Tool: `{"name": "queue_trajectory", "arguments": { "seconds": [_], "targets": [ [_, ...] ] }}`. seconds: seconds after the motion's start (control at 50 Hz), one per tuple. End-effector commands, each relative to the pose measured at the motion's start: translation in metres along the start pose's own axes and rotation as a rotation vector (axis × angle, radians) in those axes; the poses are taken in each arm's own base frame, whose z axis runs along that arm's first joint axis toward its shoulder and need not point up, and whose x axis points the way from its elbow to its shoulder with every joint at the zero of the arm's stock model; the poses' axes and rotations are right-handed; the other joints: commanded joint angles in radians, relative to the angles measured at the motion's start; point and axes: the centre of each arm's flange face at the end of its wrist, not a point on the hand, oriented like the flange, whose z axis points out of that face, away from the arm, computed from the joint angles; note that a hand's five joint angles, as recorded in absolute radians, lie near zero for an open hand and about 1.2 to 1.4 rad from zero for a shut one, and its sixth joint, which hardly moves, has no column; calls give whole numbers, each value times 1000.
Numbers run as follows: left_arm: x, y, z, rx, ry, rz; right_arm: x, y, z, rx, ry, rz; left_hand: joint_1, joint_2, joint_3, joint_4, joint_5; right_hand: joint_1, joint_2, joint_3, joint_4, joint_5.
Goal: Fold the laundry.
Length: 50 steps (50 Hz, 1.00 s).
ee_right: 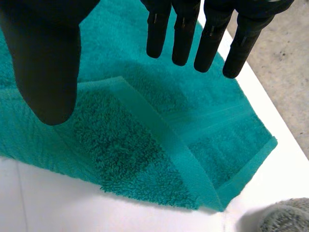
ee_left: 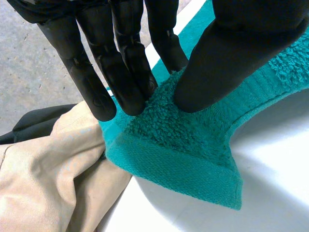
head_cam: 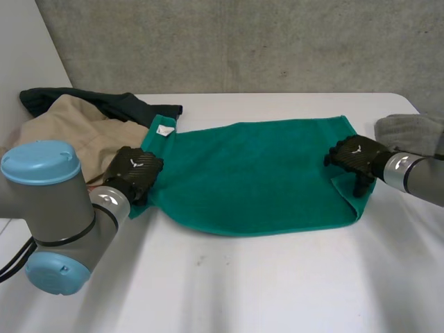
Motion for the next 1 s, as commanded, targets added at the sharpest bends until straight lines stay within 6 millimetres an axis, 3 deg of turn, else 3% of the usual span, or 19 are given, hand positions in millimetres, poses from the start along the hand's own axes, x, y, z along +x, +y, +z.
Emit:
{"name": "queue_trajectory", "arguments": {
  "seconds": [0.02, 0.08, 0.2, 0.34, 0.48, 0.54, 0.6, 0.7, 0.82, 1.0],
  "targets": [
    [-1, 0, 0, 1, -2, -1, -3, 7, 11, -20, 5, -2, 254, 198, 201, 195, 218, 182, 205, 185, 177, 171],
    [-1, 0, 0, 1, -2, -1, -3, 9, 12, -30, 9, -2, 254, 198, 201, 195, 218, 191, 214, 194, 186, 180],
    [-2, -1, 1, 3, -5, -3, 0, 11, 11, -52, 34, -22, 254, 198, 201, 195, 218, 964, 987, 967, 959, 952],
    [-9, -9, -2, 26, -26, -5, 11, -1, -1, -68, 81, -39, 254, 198, 201, 195, 218, 966, 988, 968, 960, 954],
    [-21, -27, -12, 68, -59, -29, 22, -26, -55, -76, 130, -34, 254, 198, 201, 195, 218, 966, 988, 968, 960, 954],
    [-27, -37, -20, 93, -74, -43, 26, -21, -81, -119, 148, -5, 254, 198, 201, 195, 218, 966, 988, 968, 960, 954],
    [-28, -40, -24, 98, -74, -47, 21, -16, -89, -129, 130, 2, 254, 198, 201, 195, 218, 966, 988, 968, 960, 954],
    [-28, -38, -22, 96, -71, -49, 15, -11, -85, -134, 110, -8, 254, 198, 201, 195, 218, 966, 988, 968, 960, 954],
    [-23, -30, -10, 77, -59, -55, 9, 14, -59, -124, 102, -5, 254, 198, 201, 195, 218, 966, 988, 968, 960, 954],
    [-23, -24, 11, 62, -63, -58, 9, 20, -42, -69, 91, 24, 254, 198, 201, 195, 218, 966, 988, 968, 960, 954]
  ]
}}
